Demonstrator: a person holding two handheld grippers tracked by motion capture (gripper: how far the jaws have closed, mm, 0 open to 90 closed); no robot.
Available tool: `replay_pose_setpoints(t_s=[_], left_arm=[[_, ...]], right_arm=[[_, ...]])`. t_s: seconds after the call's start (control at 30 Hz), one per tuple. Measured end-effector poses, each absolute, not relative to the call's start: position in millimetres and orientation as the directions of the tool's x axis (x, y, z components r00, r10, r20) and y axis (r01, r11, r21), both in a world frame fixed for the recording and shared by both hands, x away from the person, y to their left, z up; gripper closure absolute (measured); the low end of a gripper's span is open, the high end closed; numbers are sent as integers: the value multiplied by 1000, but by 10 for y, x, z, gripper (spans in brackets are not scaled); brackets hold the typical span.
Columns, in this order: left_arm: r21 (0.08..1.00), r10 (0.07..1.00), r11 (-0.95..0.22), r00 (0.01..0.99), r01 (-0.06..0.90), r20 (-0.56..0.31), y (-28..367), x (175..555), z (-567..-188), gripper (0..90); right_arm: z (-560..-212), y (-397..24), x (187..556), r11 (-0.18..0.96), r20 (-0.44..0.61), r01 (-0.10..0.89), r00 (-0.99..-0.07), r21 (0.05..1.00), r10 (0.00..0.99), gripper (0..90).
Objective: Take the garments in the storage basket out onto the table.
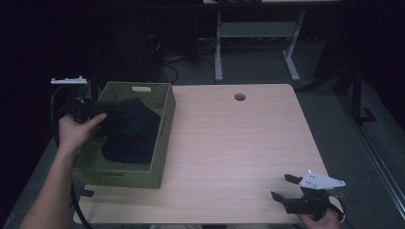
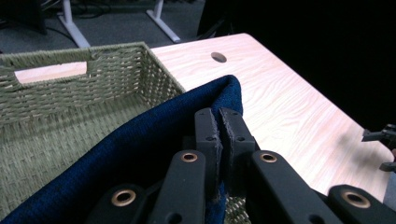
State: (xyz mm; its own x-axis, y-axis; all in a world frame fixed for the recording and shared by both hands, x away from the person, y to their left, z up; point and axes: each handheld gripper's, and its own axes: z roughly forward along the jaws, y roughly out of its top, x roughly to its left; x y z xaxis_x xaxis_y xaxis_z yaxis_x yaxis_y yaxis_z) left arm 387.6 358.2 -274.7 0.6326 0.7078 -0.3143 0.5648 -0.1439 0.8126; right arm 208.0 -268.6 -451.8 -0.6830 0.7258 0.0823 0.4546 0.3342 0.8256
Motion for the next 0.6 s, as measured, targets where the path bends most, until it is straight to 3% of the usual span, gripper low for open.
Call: replay_pose_setpoints(t_s=[0.6], left_arm=[[857,701,-105,648,505,-297,3705,3724,-2272,871]], right_arm=[[-4529,-2678,2090,337,83,458,-683,823,725,192]])
